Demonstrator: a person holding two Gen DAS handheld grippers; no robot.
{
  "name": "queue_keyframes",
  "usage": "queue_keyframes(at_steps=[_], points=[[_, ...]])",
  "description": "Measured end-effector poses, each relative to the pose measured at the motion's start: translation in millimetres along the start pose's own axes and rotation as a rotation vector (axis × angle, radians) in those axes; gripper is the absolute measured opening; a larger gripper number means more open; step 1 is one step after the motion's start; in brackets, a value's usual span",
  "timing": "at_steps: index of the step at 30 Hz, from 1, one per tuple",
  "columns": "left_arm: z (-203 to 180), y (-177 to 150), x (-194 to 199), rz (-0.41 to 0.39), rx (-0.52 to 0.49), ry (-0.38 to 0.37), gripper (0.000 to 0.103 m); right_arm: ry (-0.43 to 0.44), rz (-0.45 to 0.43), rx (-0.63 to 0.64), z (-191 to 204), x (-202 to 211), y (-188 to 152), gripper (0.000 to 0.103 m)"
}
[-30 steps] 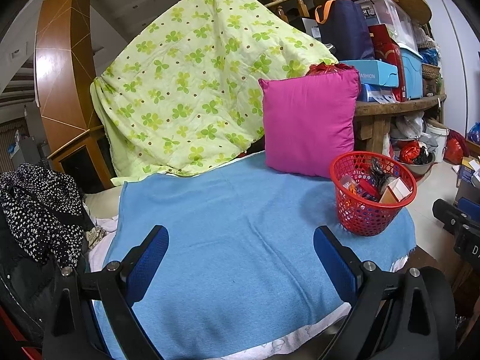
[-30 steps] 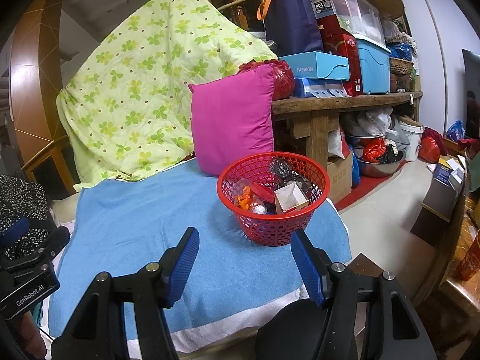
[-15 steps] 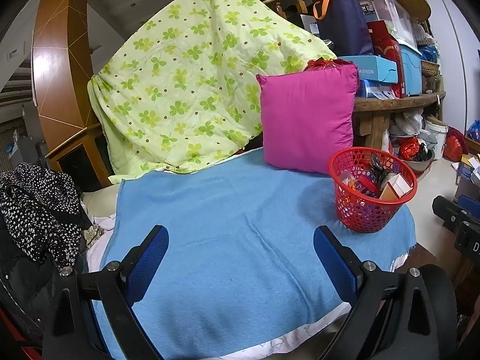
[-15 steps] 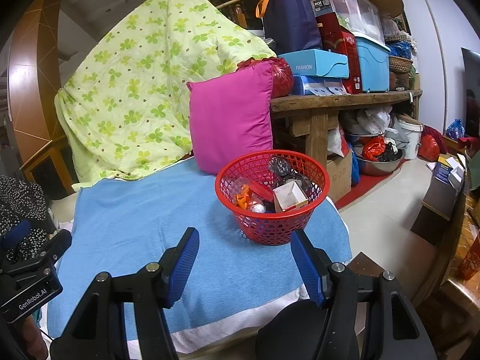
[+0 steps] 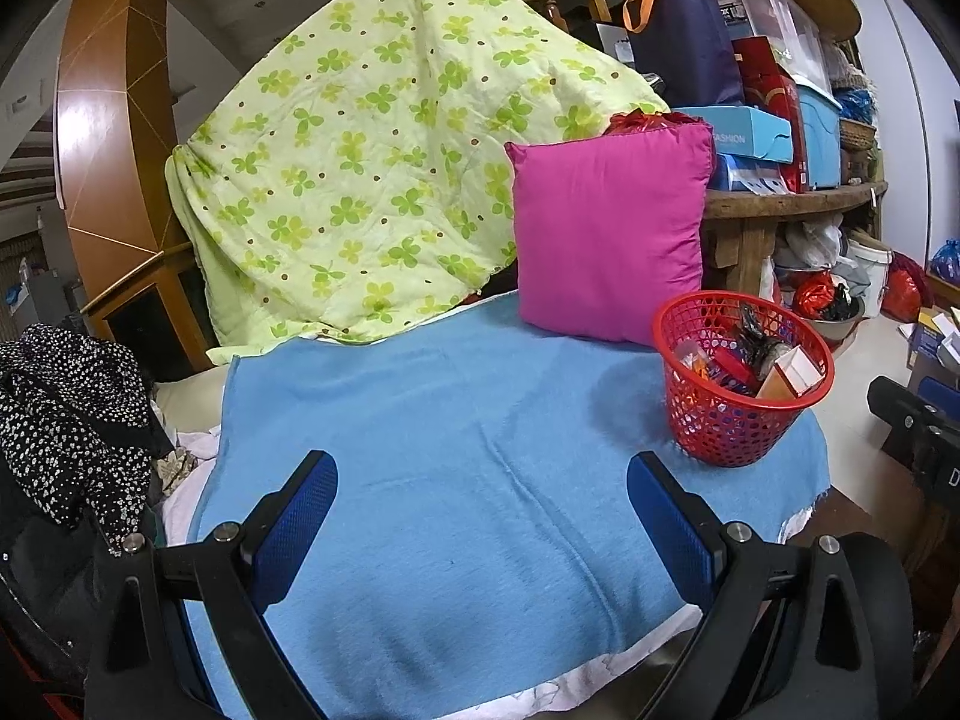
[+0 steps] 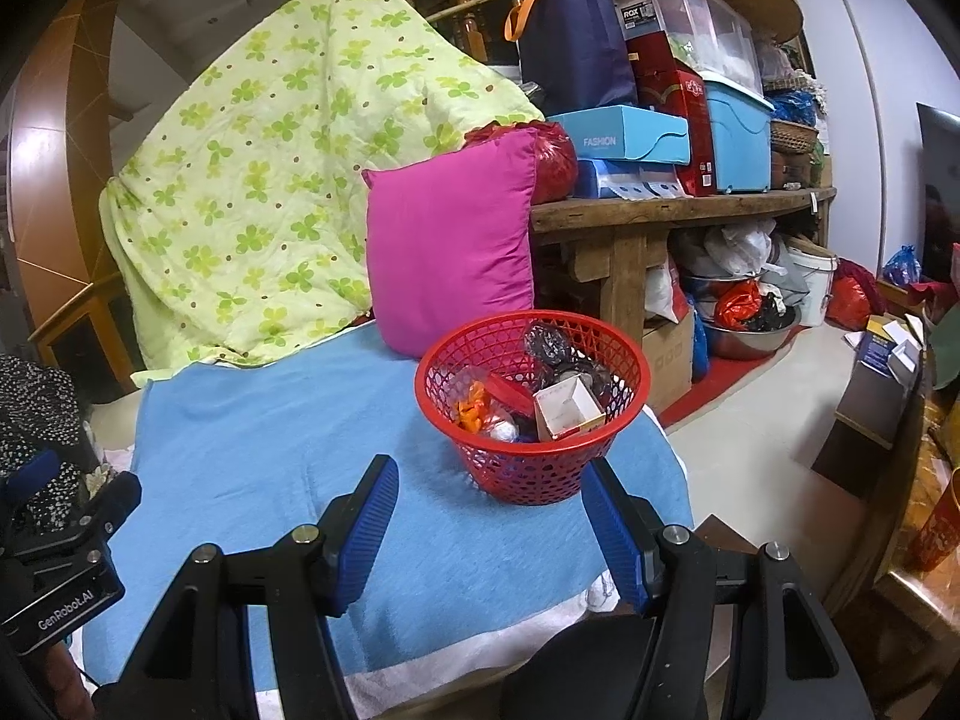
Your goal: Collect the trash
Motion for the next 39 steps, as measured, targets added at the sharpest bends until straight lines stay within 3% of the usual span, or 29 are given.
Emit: queue_keyframes(at_steps=[20,39], points=[[0,2,-27,0.024,0.012,-0.034,0.097,-0.047,-0.020,0.009,1,-16,5,0.067],[-5,2,-42,0.040,0.014,-0.057,0.097,-0.061,0.023,0.026,5,-30,-3,0.067]])
Point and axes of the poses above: each gripper's, at about its wrist camera, not at the fingertips, and x roughly against the way its jaws point, z to its left, y to its top, the point moved 3 cm from there along -x, roughly the way its jaws point, and after that the axes turned 1 degree about x, right-handed, at the moved point
